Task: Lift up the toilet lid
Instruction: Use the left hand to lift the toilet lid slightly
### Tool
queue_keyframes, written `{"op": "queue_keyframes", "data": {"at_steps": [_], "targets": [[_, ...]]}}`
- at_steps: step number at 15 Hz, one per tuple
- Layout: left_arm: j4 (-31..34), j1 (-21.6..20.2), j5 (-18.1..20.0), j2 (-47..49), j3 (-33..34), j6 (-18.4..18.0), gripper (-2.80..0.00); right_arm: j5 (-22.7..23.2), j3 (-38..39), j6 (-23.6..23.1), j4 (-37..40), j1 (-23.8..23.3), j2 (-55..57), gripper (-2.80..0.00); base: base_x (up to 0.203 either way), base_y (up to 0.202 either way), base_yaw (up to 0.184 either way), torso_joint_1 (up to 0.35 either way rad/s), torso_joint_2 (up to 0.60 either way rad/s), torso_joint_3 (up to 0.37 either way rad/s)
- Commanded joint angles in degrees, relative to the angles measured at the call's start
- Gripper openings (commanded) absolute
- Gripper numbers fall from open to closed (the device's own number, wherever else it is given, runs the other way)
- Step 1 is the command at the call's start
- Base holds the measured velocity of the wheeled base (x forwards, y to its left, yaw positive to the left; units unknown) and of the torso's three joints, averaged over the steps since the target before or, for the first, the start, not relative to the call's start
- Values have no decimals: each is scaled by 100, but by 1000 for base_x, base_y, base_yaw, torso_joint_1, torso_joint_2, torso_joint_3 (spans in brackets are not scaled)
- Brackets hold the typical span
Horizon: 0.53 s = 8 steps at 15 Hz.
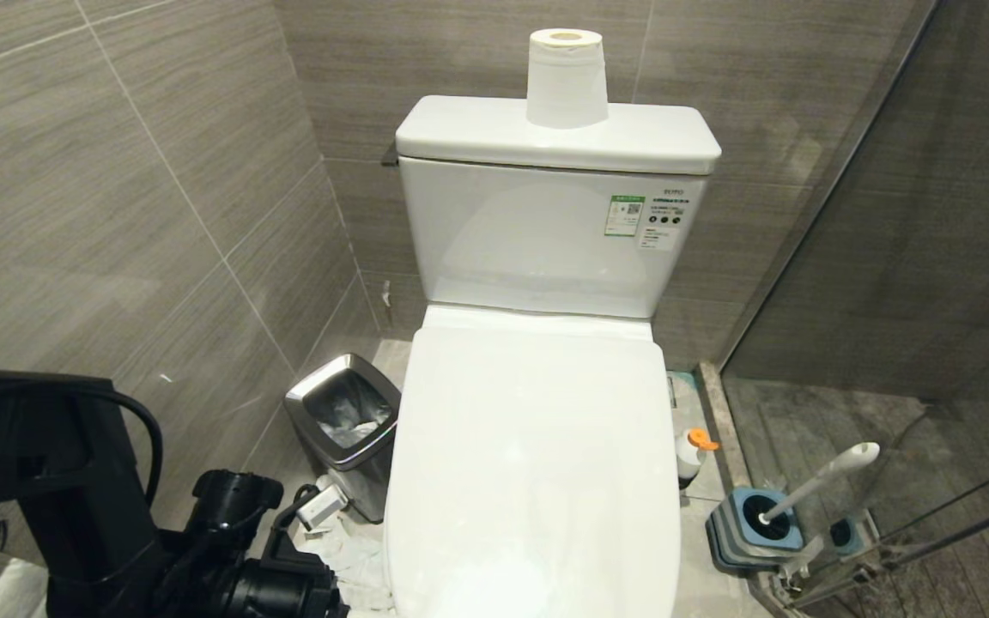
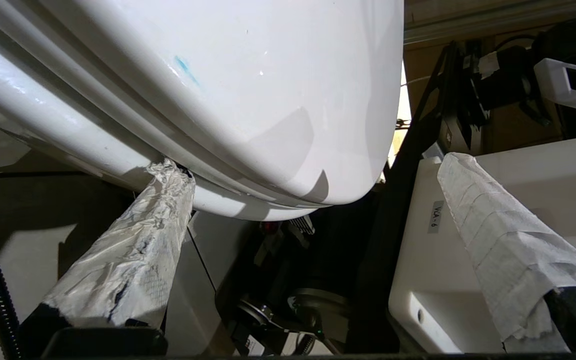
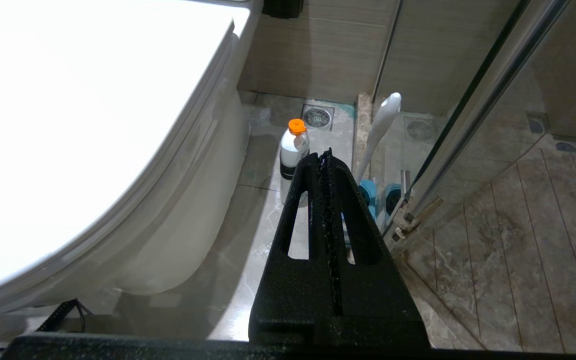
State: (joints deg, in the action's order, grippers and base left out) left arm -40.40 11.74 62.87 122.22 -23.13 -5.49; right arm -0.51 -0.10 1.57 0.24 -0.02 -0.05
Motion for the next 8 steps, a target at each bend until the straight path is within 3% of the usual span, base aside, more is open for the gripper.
{"op": "queue_keyframes", "data": {"at_steps": [1, 8], "targets": [[-47, 51, 100, -123, 16, 15, 0, -2, 1, 1, 2, 11, 5, -280, 0, 0, 0, 0, 0, 0], [-38, 153, 364, -306, -14, 316, 0, -2, 1, 1, 2, 7, 5, -280, 0, 0, 0, 0, 0, 0]]}}
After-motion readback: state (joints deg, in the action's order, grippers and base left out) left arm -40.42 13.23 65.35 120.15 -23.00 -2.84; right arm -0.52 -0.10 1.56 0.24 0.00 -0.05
